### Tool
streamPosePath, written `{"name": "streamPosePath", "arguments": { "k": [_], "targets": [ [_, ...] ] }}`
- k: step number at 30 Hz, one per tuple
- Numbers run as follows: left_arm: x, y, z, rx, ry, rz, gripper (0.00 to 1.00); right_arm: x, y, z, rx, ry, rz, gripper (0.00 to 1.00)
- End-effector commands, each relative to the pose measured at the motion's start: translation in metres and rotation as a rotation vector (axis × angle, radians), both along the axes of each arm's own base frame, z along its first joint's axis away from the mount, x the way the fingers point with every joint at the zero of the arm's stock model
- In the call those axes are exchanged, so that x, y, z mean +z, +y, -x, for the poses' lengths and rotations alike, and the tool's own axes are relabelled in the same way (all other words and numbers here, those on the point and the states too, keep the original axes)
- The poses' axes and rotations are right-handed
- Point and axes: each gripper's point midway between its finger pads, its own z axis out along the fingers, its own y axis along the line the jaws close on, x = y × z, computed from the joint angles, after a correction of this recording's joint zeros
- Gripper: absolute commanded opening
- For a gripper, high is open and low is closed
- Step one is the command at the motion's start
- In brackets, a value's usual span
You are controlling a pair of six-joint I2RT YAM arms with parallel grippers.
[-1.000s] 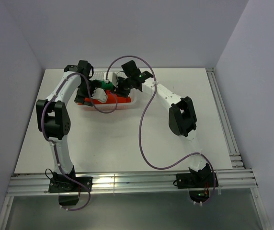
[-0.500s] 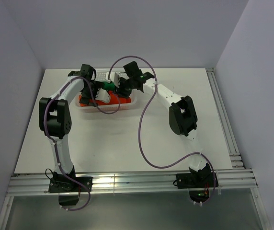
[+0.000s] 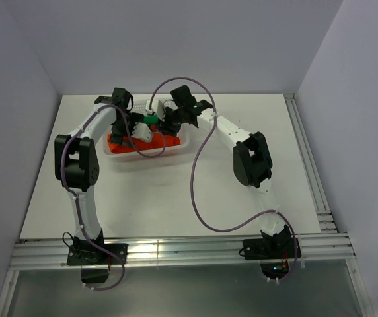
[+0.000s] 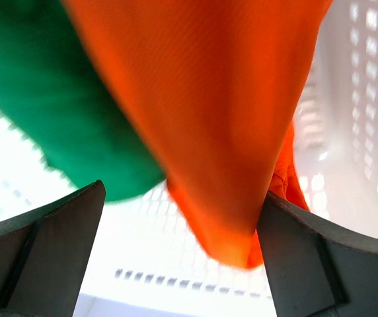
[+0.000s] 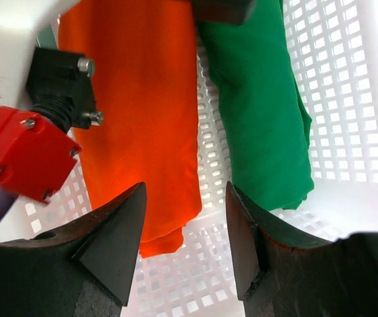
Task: Roll the t-shirts
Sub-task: Place the rolled tshirt into the container
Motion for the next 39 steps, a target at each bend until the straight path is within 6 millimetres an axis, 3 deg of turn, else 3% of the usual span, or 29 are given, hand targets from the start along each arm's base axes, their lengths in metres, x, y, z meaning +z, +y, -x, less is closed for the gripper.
{"name": "streamPosePath", "arguments": {
  "k": [1,7,13,19,22,26,32,37,39],
  "targets": [
    [0.027,-0.005,0.001,-0.010,0.008,0.011,1.00,0.060,0.001,-0.004,0.004,-0.079,-0.089,0.59],
    [0.043,0.002,0.013,-0.037,0.061,-0.038,1.00,0.065,0.000,-0.001,0.008,-0.076,-0.100,0.59],
    [0.040,0.007,0.034,-0.030,0.125,-0.067,1.00,0.067,0.004,0.005,0.035,-0.030,-0.135,0.59],
    [0.049,0.003,0.034,-0.020,0.106,-0.037,0.99,0.096,0.016,0.012,0.048,0.065,-0.296,0.59],
    [0.056,-0.001,0.032,-0.020,0.084,-0.012,1.00,0.111,0.016,0.013,0.069,0.108,-0.407,0.68],
    [0.065,-0.007,0.030,-0.021,0.040,0.024,1.00,0.129,0.013,0.006,0.030,0.093,-0.548,0.72],
    [0.072,-0.017,0.023,0.018,-0.017,0.106,0.99,0.135,0.024,-0.009,-0.100,0.223,-0.671,0.76],
    [0.076,-0.019,0.025,0.018,-0.021,0.131,1.00,0.131,0.033,-0.004,-0.119,0.249,-0.704,0.77],
    [0.075,-0.017,0.027,0.017,-0.019,0.128,0.99,0.125,0.040,-0.002,-0.124,0.293,-0.700,0.72]
  ]
}}
